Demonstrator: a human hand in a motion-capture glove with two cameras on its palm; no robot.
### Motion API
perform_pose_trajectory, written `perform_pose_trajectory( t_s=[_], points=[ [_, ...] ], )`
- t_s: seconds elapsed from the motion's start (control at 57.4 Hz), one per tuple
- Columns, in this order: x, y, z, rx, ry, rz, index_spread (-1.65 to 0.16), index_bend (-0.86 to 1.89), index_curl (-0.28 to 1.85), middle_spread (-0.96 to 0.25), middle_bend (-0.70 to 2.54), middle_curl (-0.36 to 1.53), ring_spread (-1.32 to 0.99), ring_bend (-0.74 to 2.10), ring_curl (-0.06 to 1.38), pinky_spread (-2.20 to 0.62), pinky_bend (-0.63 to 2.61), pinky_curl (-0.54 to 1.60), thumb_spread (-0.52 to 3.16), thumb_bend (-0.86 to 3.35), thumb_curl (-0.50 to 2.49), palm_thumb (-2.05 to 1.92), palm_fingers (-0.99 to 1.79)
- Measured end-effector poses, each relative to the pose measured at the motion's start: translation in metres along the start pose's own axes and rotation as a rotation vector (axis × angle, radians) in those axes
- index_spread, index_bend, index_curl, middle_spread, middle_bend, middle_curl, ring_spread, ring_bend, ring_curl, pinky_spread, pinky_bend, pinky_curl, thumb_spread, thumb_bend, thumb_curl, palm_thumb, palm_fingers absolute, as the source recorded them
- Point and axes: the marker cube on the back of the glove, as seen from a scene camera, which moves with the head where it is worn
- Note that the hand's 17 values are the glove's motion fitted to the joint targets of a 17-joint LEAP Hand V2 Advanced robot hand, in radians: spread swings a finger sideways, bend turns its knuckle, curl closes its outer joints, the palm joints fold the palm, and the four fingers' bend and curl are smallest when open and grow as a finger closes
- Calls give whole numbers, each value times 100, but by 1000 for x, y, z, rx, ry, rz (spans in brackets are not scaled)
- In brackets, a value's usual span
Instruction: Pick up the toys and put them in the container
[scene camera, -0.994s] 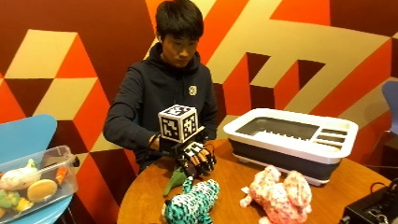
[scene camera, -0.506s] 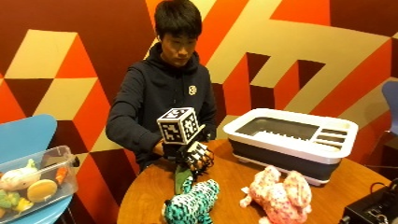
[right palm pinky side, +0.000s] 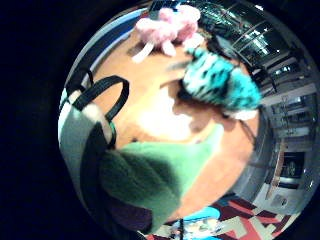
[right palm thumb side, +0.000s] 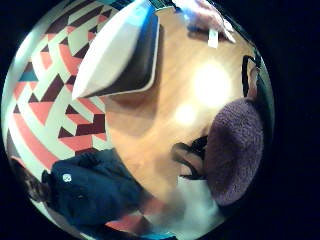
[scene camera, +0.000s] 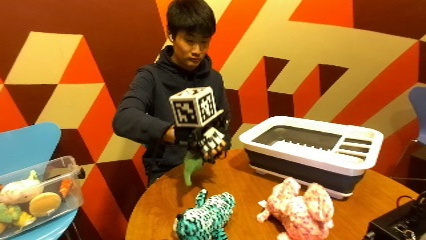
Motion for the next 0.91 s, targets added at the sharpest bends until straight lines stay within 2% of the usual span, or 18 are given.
perform_pose_trajectory(
  t_s=[0.122,0.192,0.349,0.575,0.784,0.907],
  points=[
    [-13,-34,-86,73,37,-9,-18,97,75,-16,119,76,-36,135,60,-41,91,55,57,11,80,58,100],
    [-39,-53,-127,116,71,-68,-18,99,79,-16,121,78,-36,137,62,-41,93,56,55,10,83,58,98],
    [-93,-104,-173,135,-27,-104,-17,100,85,-15,124,82,-35,139,65,-41,96,59,50,8,89,58,96],
    [-153,-168,-148,169,-126,-74,-17,101,91,-15,126,85,-34,140,68,-41,98,61,45,6,97,57,92],
    [-181,-196,-87,87,-63,-100,-16,99,97,-14,125,87,-34,140,69,-40,96,62,46,4,103,57,80],
    [-195,-203,-58,27,-95,-144,-15,91,98,-13,120,87,-32,136,69,-37,96,61,50,1,104,56,64]
  ],
)
